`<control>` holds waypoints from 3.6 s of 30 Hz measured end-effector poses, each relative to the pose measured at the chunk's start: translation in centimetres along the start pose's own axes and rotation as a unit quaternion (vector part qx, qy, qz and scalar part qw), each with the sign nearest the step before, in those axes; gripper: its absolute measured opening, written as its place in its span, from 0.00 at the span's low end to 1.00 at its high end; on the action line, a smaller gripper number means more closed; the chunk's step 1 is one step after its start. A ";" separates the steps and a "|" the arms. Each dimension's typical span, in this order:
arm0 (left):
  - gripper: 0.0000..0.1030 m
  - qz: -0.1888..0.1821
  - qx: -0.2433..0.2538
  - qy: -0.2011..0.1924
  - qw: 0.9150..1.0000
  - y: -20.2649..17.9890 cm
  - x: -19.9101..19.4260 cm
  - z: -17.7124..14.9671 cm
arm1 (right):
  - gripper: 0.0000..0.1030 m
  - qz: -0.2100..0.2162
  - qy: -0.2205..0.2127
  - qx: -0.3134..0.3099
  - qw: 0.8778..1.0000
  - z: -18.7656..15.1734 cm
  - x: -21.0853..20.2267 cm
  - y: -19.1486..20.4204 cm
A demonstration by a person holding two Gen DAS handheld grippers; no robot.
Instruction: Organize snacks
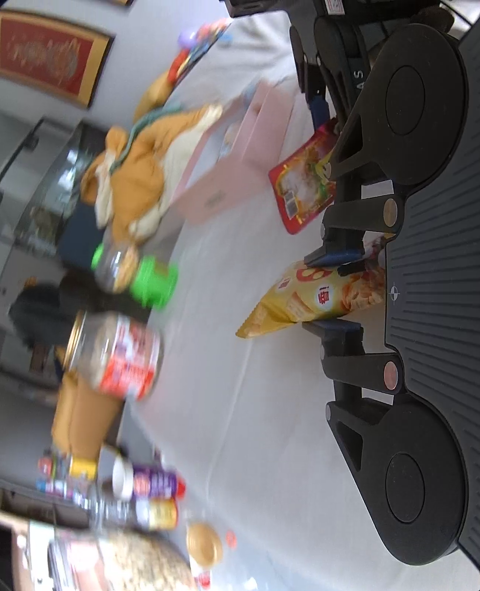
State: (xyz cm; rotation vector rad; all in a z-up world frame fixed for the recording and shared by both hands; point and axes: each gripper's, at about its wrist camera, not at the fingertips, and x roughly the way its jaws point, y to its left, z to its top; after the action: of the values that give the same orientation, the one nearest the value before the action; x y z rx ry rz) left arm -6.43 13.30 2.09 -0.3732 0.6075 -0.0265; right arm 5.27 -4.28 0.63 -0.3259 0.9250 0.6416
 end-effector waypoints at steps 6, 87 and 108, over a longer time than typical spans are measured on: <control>0.32 -0.031 0.052 0.031 0.998 -4.9 2.0 -0.5 | 0.70 -0.024 -0.011 0.061 0.998 -3.7 -2.7 -5.7; 0.34 -0.132 0.088 0.191 0.969 -16.1 13.8 1.0 | 0.77 0.031 0.016 0.103 0.994 -7.7 -5.7 -11.5; 0.21 -0.141 0.061 0.156 0.976 -15.8 12.6 2.6 | 0.61 0.022 -0.096 0.100 0.990 -6.4 -8.0 -11.1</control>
State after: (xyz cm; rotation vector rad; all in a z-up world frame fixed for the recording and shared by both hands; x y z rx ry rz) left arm 6.70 -2.28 2.61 -0.3353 0.8555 -0.3990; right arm 4.81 -19.12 3.40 -0.0628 0.8046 0.6045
